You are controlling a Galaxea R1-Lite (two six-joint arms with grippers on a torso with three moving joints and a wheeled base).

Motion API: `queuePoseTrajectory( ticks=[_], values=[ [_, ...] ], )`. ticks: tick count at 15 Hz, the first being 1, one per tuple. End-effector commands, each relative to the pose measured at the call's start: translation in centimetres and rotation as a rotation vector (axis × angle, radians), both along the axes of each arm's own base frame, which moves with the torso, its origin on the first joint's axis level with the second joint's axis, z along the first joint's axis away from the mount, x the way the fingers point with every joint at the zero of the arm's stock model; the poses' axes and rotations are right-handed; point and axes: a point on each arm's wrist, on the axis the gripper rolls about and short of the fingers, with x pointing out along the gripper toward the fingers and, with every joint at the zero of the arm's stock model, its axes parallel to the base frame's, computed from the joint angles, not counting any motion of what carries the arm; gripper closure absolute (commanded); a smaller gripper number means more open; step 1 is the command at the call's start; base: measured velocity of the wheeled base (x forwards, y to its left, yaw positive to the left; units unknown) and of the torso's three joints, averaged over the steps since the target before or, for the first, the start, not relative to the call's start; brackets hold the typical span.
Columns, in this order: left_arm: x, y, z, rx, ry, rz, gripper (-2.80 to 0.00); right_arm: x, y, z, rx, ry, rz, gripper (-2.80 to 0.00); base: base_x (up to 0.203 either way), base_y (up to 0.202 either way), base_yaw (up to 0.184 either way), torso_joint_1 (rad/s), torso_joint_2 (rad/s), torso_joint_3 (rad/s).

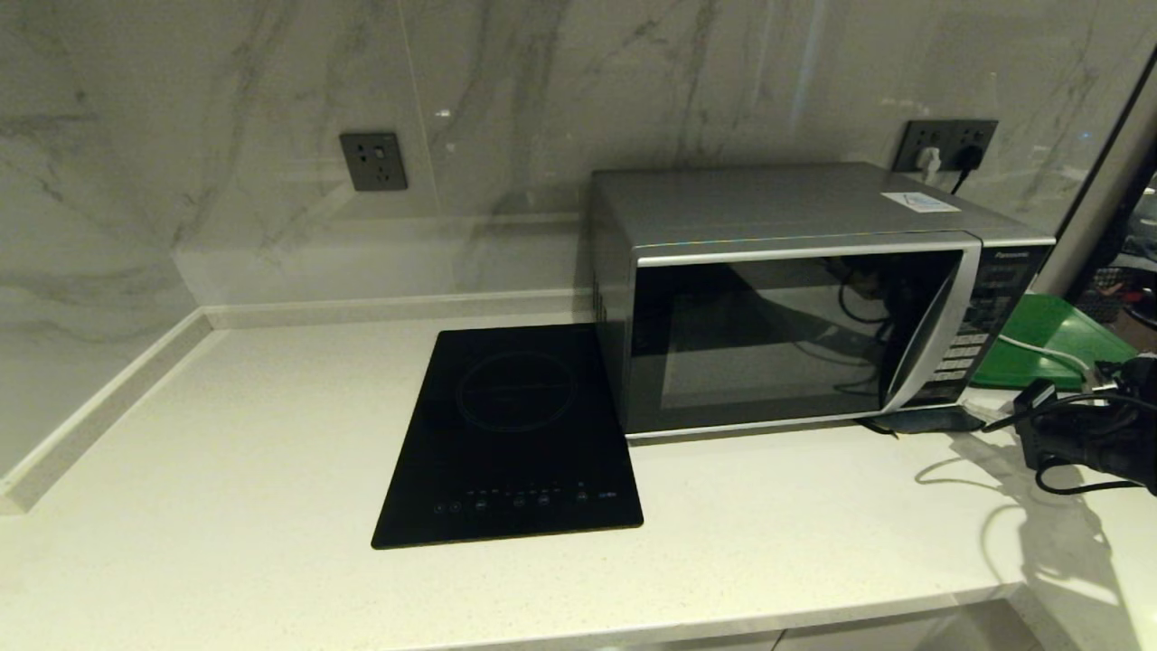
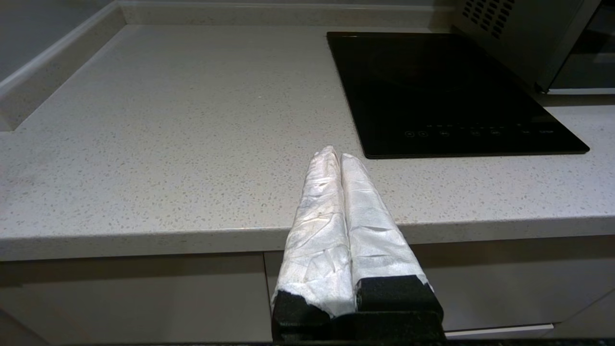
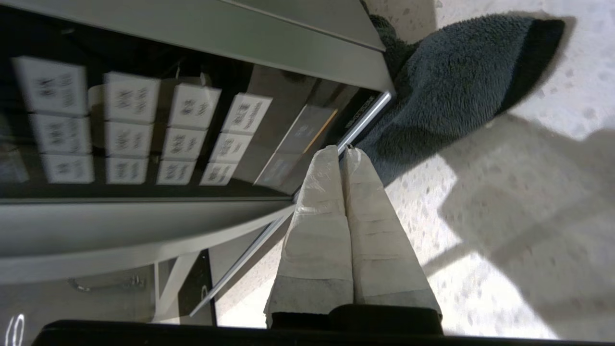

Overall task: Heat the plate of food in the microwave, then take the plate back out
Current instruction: Open the microwave oven

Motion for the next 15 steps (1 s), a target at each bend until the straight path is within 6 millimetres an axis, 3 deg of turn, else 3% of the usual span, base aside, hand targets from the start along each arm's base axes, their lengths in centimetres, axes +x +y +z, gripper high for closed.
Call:
queuePoseTrajectory(
  ticks=[1,15],
  values=[
    [0.0,0.0,0.0,-0.001,0.000,0.001,0.00,0.8,-0.1,-0.8,0.009,-0.001,0.016,0.00,0.000,0.000,0.000,0.000,0.00,0.000],
    [0.0,0.0,0.0,-0.001,0.000,0.001,0.00,3.5,0.0,-0.7,-0.012,-0.064,0.081,0.00,0.000,0.000,0.000,0.000,0.00,0.000]
  ],
)
